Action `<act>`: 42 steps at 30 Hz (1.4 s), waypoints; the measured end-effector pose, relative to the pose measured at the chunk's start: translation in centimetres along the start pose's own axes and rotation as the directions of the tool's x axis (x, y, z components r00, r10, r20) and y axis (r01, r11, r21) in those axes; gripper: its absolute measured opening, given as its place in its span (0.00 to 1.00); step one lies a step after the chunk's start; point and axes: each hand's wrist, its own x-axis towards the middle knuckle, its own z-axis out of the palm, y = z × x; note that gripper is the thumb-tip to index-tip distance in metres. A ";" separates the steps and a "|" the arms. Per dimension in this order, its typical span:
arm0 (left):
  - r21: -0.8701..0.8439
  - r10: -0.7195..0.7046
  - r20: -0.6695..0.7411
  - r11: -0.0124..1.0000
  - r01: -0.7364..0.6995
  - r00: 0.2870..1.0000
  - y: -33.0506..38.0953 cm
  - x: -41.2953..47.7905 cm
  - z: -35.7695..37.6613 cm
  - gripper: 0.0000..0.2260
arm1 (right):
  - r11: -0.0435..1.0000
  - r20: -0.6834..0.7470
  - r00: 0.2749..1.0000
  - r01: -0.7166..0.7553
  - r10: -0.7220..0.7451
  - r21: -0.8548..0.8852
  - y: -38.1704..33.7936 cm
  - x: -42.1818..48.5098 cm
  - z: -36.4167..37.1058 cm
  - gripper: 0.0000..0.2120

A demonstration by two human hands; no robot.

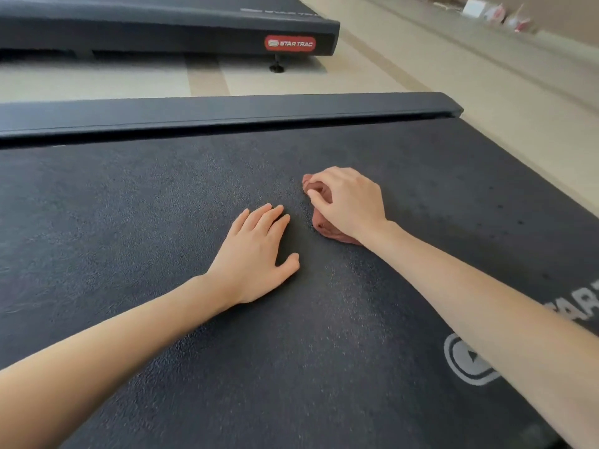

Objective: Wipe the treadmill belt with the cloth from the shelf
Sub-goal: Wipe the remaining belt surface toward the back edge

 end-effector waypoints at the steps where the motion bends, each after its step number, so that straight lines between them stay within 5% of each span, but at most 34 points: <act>1: 0.002 0.001 0.006 1.000 -0.001 1.000 0.0 0.0 0.0 0.42 | 1.000 -0.003 1.000 0.002 -0.002 0.003 -0.3 -1.3 -0.5 0.09; 10: 0.033 0.023 0.075 0.999 -0.026 0.997 2.6 -0.2 -0.2 0.43 | 0.984 0.010 0.984 0.175 -0.176 0.031 1.6 -17.5 -8.0 0.11; 15: 0.017 0.155 0.137 0.987 -0.158 0.979 8.8 -0.9 0.4 0.42 | 0.975 -0.013 0.976 -0.216 0.216 -0.050 9.9 -18.0 -9.5 0.10; 19: -0.064 0.309 0.128 0.951 -0.303 0.942 13.8 -1.8 1.0 0.38 | 0.790 -0.049 0.797 -0.604 0.603 -0.106 16.1 -16.3 -10.3 0.10; 21: -0.026 0.324 0.151 0.946 -0.324 0.934 15.4 -1.9 1.5 0.39 | 0.711 -0.073 0.727 -0.684 0.682 -0.166 16.8 -15.7 -10.1 0.12; 25: 0.025 0.368 0.114 0.928 -0.373 0.923 15.8 -2.5 2.4 0.31 | 0.762 -0.012 0.790 -0.596 0.613 -0.253 14.2 -17.1 -10.2 0.13; 30: 0.079 0.415 -0.030 0.908 -0.411 0.909 15.5 -2.6 4.0 0.29 | 0.954 0.008 0.968 -0.244 0.249 -0.172 8.2 -22.4 -11.2 0.14; 34: 0.066 0.391 -0.027 0.919 -0.389 0.920 15.8 -2.4 3.9 0.29 | 0.982 0.009 0.984 -0.178 0.179 -0.061 10.8 -24.3 -12.3 0.10; 37: 0.058 0.379 -0.022 0.924 -0.377 0.925 15.9 -2.5 3.8 0.29 | 0.906 -0.026 0.912 -0.410 0.410 -0.105 15.9 -23.7 -12.9 0.12; 42: 0.055 0.364 -0.006 0.930 -0.363 0.931 15.9 -2.6 3.6 0.29 | 0.624 -0.128 0.653 -0.753 0.746 -0.207 20.9 -22.3 -13.4 0.12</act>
